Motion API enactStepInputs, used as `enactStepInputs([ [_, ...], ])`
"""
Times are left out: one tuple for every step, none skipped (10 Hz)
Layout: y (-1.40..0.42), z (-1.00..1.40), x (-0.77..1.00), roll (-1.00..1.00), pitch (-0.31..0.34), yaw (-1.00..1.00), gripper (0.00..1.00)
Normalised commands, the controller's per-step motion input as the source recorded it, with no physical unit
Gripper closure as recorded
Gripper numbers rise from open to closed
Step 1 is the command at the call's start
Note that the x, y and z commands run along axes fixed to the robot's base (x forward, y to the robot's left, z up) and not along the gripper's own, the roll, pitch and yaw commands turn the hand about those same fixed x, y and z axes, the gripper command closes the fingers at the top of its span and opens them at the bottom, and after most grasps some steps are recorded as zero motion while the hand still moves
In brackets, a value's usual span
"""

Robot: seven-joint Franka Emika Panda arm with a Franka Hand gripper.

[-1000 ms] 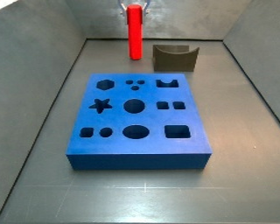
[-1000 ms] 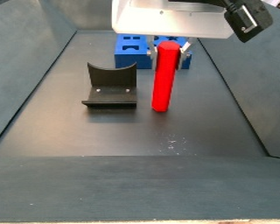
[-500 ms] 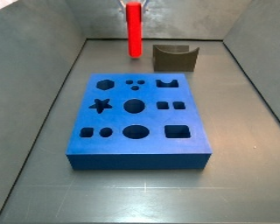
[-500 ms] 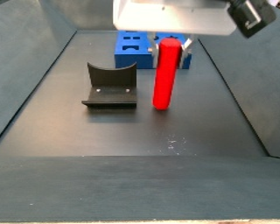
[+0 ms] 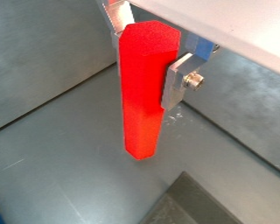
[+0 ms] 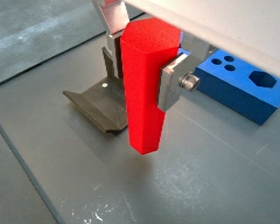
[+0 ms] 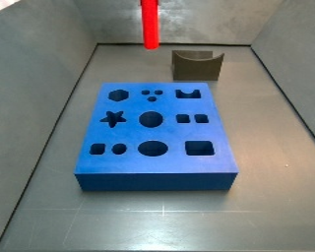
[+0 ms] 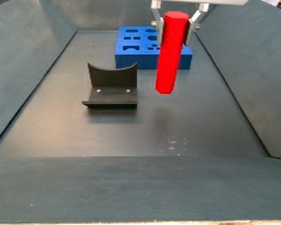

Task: Pick up the hexagon object. Move up. Move to above the board. Insert the hexagon object.
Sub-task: Move to above the board.

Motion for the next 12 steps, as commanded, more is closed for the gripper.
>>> enactStepInputs([
  [0.06, 1.00, -0.06, 0.42, -0.157, -0.15, 1.00],
  [0.05, 1.00, -0.08, 0.38, -0.129, -0.11, 1.00],
  [0.04, 1.00, -0.08, 0.28, -0.062, -0.04, 1.00],
  [0.03, 1.00, -0.07, 0.21, -0.005, -0.01, 1.00],
  [0.02, 1.00, -0.06, 0.14, 0.043, 0.01, 1.00],
  [0.01, 0.90, -0.04, 0.12, 0.064, 0.02, 1.00],
  [0.01, 0.67, 0.00, 0.10, 0.086, 0.02, 1.00],
  [0.00, 0.49, 0.01, 0.09, 0.102, 0.02, 1.00],
  [0.00, 0.26, 0.01, 0.08, 0.105, 0.02, 1.00],
  [-1.00, 0.15, 0.05, -0.34, 0.700, -0.03, 1.00],
  [-1.00, 0.14, 0.05, -0.34, 0.661, -0.02, 1.00],
  [-1.00, 0.15, 0.06, -0.23, 0.504, 0.00, 1.00],
])
